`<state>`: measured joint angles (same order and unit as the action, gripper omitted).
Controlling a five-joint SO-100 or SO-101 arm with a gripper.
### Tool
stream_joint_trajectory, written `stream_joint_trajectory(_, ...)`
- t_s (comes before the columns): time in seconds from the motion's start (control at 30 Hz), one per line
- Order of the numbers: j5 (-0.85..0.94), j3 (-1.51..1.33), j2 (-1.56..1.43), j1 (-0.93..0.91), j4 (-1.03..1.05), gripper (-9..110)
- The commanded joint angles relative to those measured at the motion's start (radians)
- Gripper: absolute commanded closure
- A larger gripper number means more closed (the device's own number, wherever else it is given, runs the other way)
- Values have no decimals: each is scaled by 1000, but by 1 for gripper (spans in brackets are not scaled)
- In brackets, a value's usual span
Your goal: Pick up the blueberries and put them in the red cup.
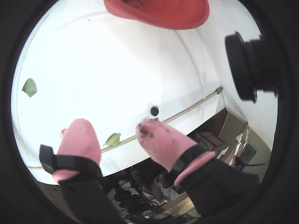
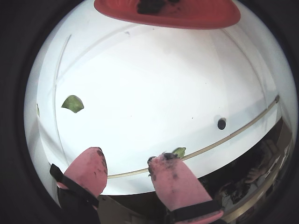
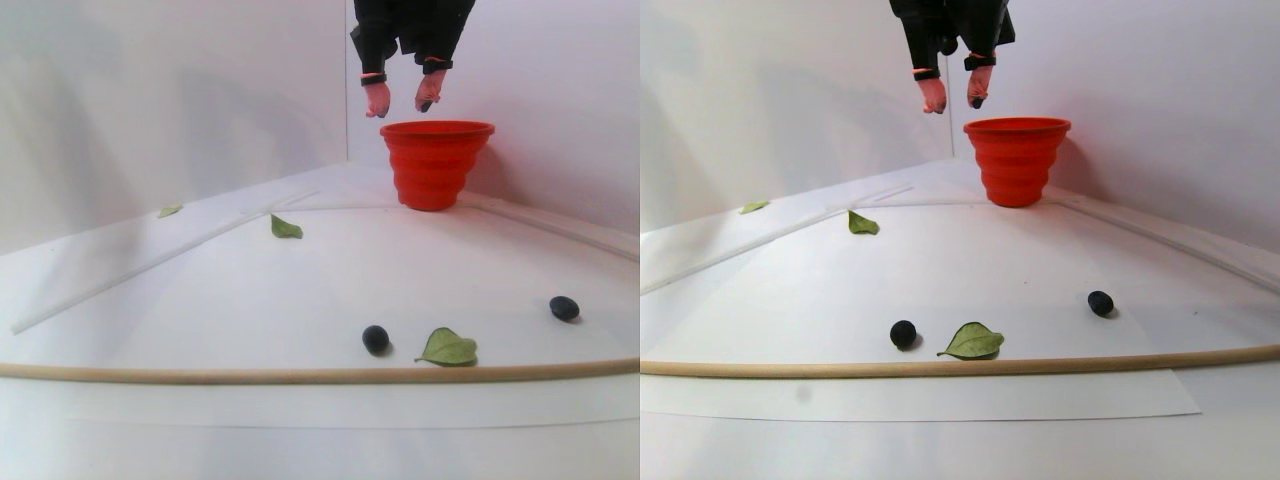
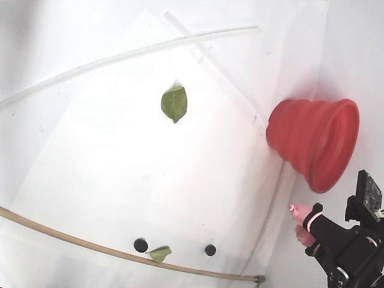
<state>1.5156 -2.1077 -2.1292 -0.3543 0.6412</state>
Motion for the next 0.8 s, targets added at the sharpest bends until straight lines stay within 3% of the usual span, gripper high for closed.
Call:
stream_joint_trajectory(0.0, -9, 5, -123, 8, 29, 84)
stream_joint_trajectory(0.77, -21, -216, -192, 49, 80, 84)
